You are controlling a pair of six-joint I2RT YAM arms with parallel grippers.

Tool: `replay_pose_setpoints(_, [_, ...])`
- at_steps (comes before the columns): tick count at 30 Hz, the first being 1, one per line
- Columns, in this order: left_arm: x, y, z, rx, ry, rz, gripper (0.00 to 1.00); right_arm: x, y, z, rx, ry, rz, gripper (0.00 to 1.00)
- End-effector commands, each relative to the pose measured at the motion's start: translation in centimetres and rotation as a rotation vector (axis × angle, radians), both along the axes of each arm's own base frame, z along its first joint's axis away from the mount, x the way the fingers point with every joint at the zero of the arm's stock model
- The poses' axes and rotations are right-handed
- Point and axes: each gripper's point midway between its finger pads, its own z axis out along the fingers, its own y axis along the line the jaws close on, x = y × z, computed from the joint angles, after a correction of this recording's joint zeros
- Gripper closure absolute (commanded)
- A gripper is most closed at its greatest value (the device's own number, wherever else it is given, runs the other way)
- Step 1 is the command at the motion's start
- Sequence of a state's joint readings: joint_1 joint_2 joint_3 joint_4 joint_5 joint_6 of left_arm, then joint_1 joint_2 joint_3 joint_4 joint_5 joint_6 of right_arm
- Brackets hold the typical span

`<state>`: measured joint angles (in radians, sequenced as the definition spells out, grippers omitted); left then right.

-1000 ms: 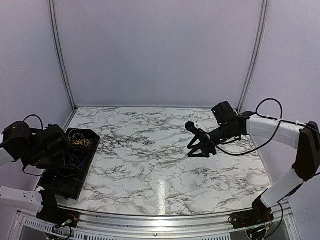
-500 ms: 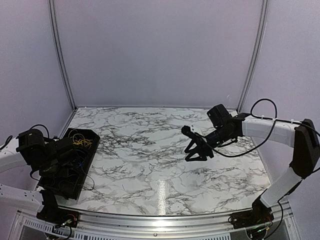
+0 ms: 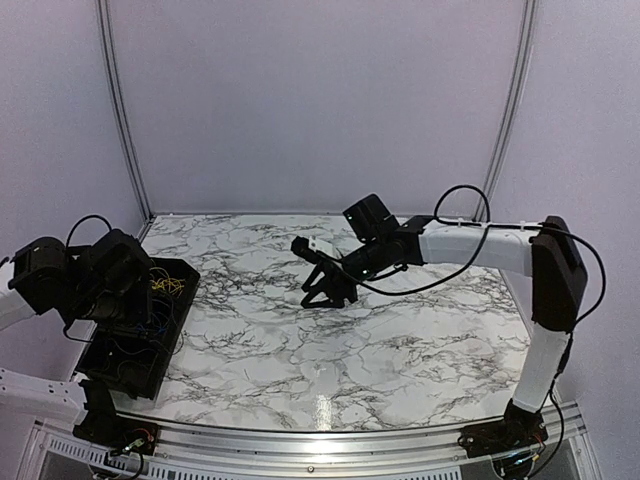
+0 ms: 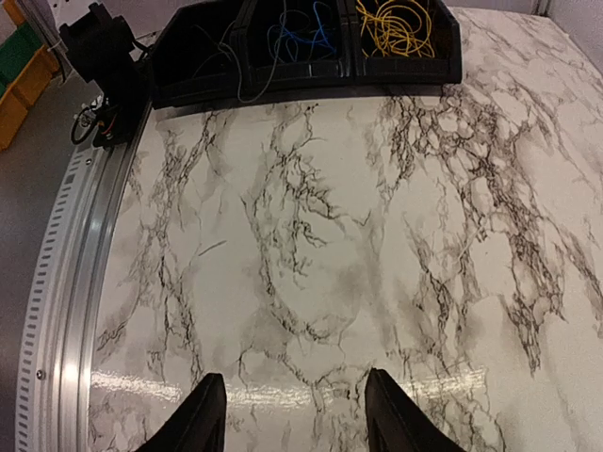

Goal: Untangle the cables

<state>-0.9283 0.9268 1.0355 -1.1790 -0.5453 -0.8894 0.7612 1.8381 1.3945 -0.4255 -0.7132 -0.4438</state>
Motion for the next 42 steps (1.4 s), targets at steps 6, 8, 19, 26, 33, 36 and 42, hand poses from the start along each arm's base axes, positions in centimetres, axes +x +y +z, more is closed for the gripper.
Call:
replay_pose_setpoints(6, [0.9, -7.5, 2.7, -0.194, -0.015, -0.279, 1.00, 0.5, 10.5, 1.5, 0.093, -0.035, 0.052, 0.46])
replay_pose_setpoints(8, [0.8, -8.3, 3.1, -0.225, -0.019, -0.309, 1.00, 0.2, 11.7, 1.6, 0.110, -0.020, 0.064, 0.44])
replay_pose_setpoints(19, [0.1, -11.7, 3.9, -0.331, -0.014, -0.422, 1.00, 0.7, 15.3, 1.8, 0.201, 0.057, 0.053, 0.36])
replay_pose_setpoints(26, [0.0, -12.4, 3.9, -0.341, -0.020, -0.440, 1.00, -1.2, 16.7, 2.0, 0.250, 0.160, 0.139, 0.40])
replay_pose_setpoints(33, [0.1, -12.6, 3.8, -0.341, -0.022, -0.442, 1.00, -3.3, 16.5, 2.3, 0.276, 0.186, 0.218, 0.53])
replay_pose_setpoints(36, [0.1, -12.5, 3.7, -0.341, -0.026, -0.440, 1.00, -3.1, 16.4, 2.0, 0.269, 0.181, 0.202, 0.75])
replay_pose_setpoints(42, [0.2, -11.9, 3.6, -0.326, -0.044, -0.429, 0.95, -2.3, 15.3, 2.7, 0.247, 0.081, 0.144, 1.00])
